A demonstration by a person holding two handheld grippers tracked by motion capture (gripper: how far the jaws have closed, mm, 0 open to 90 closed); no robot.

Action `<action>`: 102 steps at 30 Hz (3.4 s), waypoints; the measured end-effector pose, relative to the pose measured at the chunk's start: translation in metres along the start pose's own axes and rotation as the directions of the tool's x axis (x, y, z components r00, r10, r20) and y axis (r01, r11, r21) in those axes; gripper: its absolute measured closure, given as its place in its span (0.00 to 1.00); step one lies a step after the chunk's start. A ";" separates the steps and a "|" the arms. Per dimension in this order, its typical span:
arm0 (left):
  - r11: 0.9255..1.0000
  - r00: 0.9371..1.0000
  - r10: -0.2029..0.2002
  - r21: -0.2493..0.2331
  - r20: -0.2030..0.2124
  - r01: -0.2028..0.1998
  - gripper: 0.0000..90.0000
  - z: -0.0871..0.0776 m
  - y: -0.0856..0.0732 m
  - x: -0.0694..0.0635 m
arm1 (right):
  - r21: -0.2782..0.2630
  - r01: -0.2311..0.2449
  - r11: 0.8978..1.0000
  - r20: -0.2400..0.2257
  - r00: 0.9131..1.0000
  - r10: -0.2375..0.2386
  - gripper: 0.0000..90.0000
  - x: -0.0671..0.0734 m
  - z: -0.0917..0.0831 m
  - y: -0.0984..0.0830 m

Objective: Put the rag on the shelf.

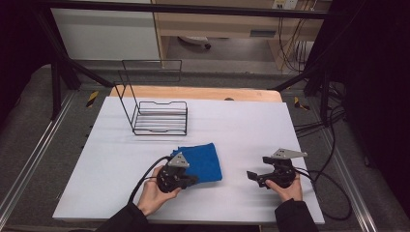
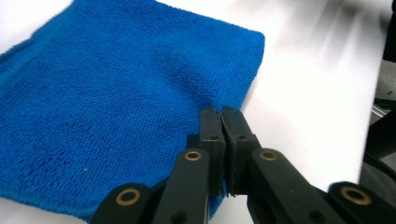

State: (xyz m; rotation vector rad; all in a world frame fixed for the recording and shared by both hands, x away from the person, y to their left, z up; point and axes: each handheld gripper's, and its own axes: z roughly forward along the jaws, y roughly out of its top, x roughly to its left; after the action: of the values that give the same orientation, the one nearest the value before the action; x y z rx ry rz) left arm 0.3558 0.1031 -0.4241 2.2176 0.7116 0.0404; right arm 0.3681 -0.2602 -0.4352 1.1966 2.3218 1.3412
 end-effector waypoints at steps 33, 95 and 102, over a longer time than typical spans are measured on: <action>0.991 0.969 -0.122 -0.088 -0.214 0.105 0.19 -0.079 -0.052 0.054 | 0.062 0.004 0.998 0.052 0.999 -0.007 0.38 0.075 0.048 0.009; 0.980 0.976 -0.177 -0.111 -0.124 0.164 0.38 -0.029 -0.005 0.055 | 0.126 0.066 0.990 0.206 0.974 -0.091 0.77 0.014 0.054 0.041; 0.981 0.976 -0.192 -0.041 -0.100 0.189 0.60 0.007 0.005 0.052 | 0.058 0.022 0.998 0.152 0.988 -0.031 0.57 0.024 0.033 0.031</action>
State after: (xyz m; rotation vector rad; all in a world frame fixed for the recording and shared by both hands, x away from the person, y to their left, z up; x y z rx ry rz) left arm 0.4043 0.1220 -0.4352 2.1203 0.9721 0.0701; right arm 0.3867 -0.2134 -0.4245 1.2341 2.2730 1.1399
